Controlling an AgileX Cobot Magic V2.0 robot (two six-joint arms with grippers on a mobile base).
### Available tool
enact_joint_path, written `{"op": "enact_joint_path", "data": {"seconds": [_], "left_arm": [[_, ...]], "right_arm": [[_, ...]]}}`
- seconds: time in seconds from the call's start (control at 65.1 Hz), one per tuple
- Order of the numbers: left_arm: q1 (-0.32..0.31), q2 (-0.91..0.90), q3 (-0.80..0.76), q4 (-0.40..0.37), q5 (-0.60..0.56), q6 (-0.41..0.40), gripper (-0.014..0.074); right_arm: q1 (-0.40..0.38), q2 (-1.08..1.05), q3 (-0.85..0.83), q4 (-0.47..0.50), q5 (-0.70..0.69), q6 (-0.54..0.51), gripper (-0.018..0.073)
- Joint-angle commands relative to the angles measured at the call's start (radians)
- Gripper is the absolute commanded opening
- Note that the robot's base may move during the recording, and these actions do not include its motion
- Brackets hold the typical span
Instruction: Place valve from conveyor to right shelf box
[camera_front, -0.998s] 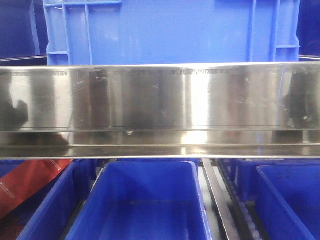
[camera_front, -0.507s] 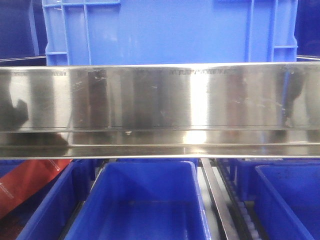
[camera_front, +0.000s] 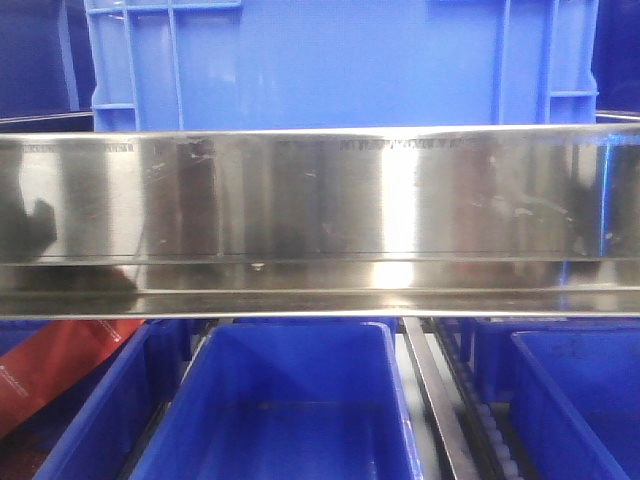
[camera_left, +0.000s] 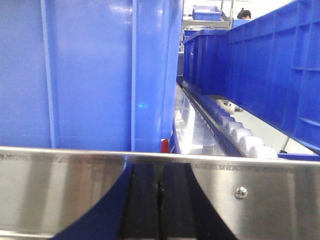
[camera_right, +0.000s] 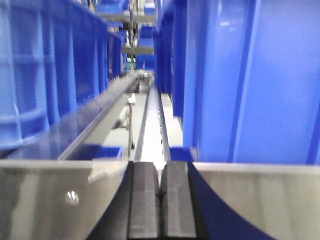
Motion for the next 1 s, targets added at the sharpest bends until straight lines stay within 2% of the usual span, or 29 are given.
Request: {"op": "enact_joint_path", "data": {"seconds": [0.0, 0.982], "left_arm": [[0.002, -0.005, -0.001, -0.006, -0.019, -0.003, -0.0111], [0.002, -0.005, -0.001, -0.006, -0.019, -0.003, -0.0111]], "right_arm": [[-0.005, -0.007, 0.006, 0.011, -0.053, 0.002, -0.0158], [-0.005, -0.007, 0.006, 0.011, -0.05, 0.002, -0.0158]]}}
